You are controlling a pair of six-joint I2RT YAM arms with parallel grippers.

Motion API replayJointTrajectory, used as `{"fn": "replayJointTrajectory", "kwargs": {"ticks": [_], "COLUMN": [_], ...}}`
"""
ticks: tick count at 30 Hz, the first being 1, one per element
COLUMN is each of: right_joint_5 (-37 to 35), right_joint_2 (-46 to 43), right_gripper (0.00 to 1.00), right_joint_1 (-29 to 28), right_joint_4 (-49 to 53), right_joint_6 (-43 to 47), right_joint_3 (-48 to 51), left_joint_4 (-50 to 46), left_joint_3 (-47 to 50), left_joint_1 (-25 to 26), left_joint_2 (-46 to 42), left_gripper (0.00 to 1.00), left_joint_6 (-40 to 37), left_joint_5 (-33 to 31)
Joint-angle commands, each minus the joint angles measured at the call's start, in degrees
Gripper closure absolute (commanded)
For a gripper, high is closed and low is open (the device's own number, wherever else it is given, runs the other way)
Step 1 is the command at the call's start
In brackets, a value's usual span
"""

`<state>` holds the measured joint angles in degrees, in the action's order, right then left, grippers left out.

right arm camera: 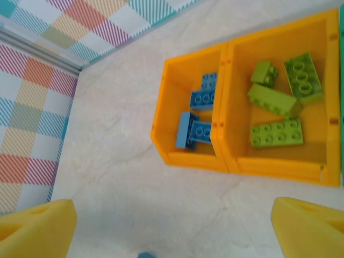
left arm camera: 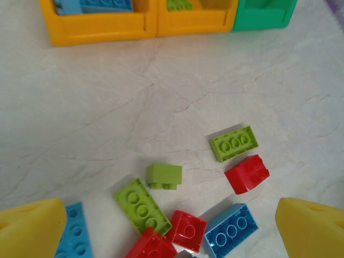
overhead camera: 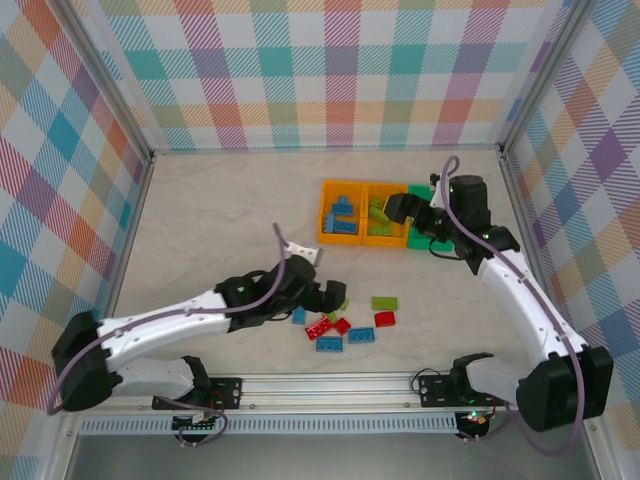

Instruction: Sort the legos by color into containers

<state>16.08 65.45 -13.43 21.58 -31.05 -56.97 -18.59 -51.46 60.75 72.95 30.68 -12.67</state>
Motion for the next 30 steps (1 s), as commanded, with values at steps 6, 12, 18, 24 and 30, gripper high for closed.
{"fn": "replayJointTrajectory", "kwargs": {"ticks": [6,12,18,24,30], "right_joint_5": [-3.60,-0.98,-0.87,-1.05,-0.40], "right_joint_2": [-3.62,-1.93,-1.64,-2.06,-2.43], "right_gripper": [0.00,0.00,0.00,0.00,0.00], "right_joint_1": [0.29,0.25,0.25,0.29,0.25], "right_joint_4": [7.07,6.57,5.91,6.53,7.64], "right_joint_6": [1.49,0.64,0.65,0.89,0.81], "right_joint_3": [4.28,2.92,2.87,3.33,3.07], "left_joint_4": [-13.31,-19.06,-18.62,-16.23,-13.47], "left_joint_3": [-18.14,-24.43,-24.00,-23.42,-22.13], "left_joint_1": [6.51,7.17,5.98,5.45,4.73], "left_joint_2": [23.07,32.86,35.87,37.70,37.68], "left_gripper": [0.09,0.17,0.23,0.38,0.49], "left_joint_6": [-3.24,-0.48,0.05,0.35,0.57], "left_joint_5": [-7.97,-12.45,-12.15,-9.07,-8.69]}}
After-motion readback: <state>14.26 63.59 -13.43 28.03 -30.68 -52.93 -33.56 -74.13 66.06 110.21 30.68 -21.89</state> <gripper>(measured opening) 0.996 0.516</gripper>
